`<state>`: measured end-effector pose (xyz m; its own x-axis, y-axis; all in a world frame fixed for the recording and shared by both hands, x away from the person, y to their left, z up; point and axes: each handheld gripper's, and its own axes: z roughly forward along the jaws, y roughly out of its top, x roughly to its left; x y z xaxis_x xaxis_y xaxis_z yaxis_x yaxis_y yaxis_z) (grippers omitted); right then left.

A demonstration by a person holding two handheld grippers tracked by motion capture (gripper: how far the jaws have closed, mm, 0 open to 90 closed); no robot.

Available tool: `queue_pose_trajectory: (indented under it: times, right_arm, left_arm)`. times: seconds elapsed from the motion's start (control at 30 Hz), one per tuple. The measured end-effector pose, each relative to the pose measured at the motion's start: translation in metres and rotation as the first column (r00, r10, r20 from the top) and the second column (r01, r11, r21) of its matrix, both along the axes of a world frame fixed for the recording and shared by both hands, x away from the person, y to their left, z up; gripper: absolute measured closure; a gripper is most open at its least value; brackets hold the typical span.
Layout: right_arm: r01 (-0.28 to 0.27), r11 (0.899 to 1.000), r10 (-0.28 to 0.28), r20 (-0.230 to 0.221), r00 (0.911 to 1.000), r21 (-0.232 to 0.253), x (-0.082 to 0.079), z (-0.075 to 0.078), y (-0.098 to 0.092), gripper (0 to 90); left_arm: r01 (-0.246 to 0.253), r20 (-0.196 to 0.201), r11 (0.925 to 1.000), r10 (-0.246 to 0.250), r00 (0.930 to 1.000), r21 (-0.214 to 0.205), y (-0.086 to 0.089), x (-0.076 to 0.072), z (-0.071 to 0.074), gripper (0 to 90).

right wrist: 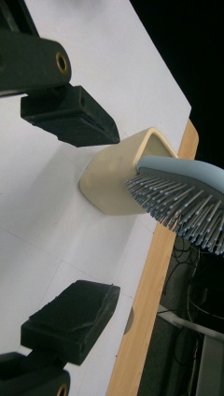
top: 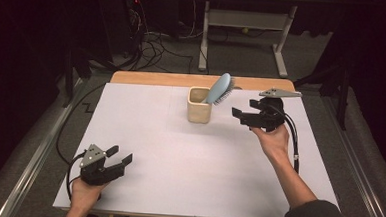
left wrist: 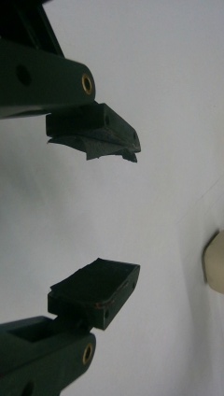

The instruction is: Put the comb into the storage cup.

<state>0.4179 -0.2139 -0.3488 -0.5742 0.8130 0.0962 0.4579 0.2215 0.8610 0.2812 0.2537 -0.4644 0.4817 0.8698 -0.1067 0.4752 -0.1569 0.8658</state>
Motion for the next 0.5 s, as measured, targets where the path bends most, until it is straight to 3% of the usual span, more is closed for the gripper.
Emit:
queue_pose_trajectory:
  times: [0.5]
  right_arm:
    - [0.007,1.000,-0.007,-0.008,0.9999,0.005,-0.008,-0.005,-0.011,24.0]
  left_arm:
    - [-0.001,-0.002,1.0000,0.001,1.0000,-0.004,0.000,0.001,0.000,37.0]
